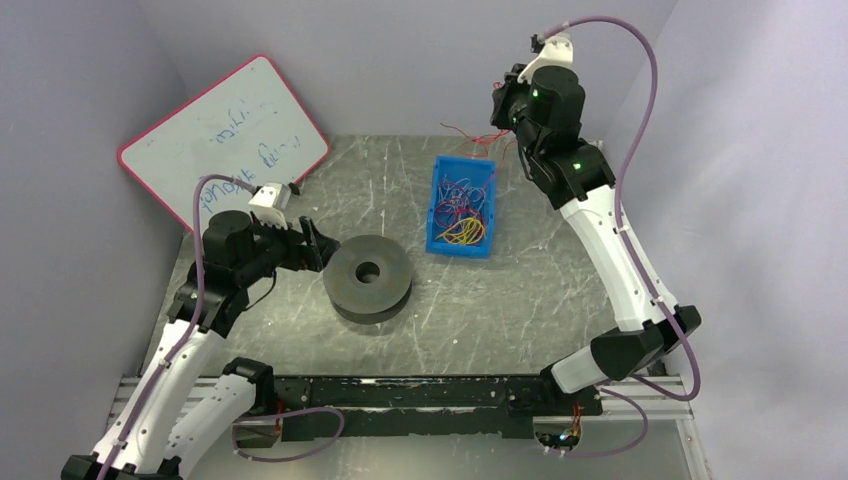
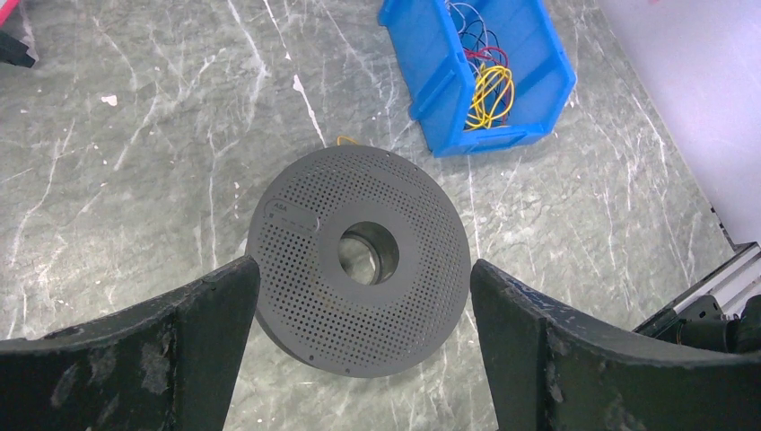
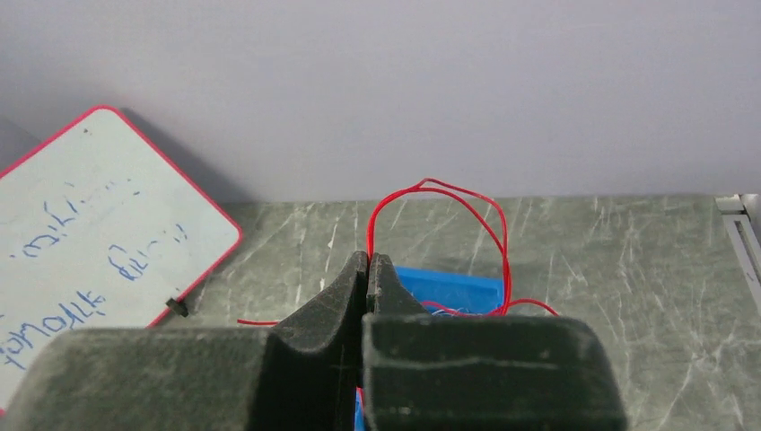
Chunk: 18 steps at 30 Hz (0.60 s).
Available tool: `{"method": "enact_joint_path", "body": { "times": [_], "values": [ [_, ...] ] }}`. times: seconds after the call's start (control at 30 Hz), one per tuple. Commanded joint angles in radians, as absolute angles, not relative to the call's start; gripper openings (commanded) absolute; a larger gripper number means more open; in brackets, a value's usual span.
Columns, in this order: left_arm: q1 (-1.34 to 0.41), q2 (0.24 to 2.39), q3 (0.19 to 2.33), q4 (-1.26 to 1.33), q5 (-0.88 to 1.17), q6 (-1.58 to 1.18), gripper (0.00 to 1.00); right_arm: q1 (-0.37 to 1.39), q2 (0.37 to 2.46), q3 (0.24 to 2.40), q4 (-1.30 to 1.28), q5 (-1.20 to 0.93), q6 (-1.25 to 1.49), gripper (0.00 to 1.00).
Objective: Wrap the cables
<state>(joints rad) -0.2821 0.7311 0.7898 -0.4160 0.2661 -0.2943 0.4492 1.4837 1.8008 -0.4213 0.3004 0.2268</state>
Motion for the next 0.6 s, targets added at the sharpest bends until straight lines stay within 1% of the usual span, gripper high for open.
{"method": "enact_joint_path", "body": {
  "times": [0.0,0.23,0.37,0.47,0.5,0.57],
  "values": [
    [-0.275,0.709,0.782,-0.408,0.287,-0.293,0.9,0.457,1.452,1.832,-0.467,0.278,0.243,0.0],
    [-0.275,0.703,0.778,-0.404,0.309,-0.292,0.91,0.457,1.4,1.821,-0.519,0.229,0.26,0.0],
    [-0.275,0.701,0.775,-0.393,0.339,-0.292,0.92,0.457,1.322,1.767,-0.549,0.196,0.275,0.0],
    [-0.276,0.7,0.772,-0.377,0.371,-0.307,0.96,0.457,1.263,1.723,-0.587,0.168,0.284,0.0],
    [-0.275,0.703,0.772,-0.373,0.391,-0.318,0.99,0.457,1.243,1.707,-0.6,0.159,0.292,0.0],
    [-0.275,0.71,0.77,-0.364,0.434,-0.34,0.99,0.457,1.197,1.657,-0.619,0.143,0.303,0.0]
  ]
}}
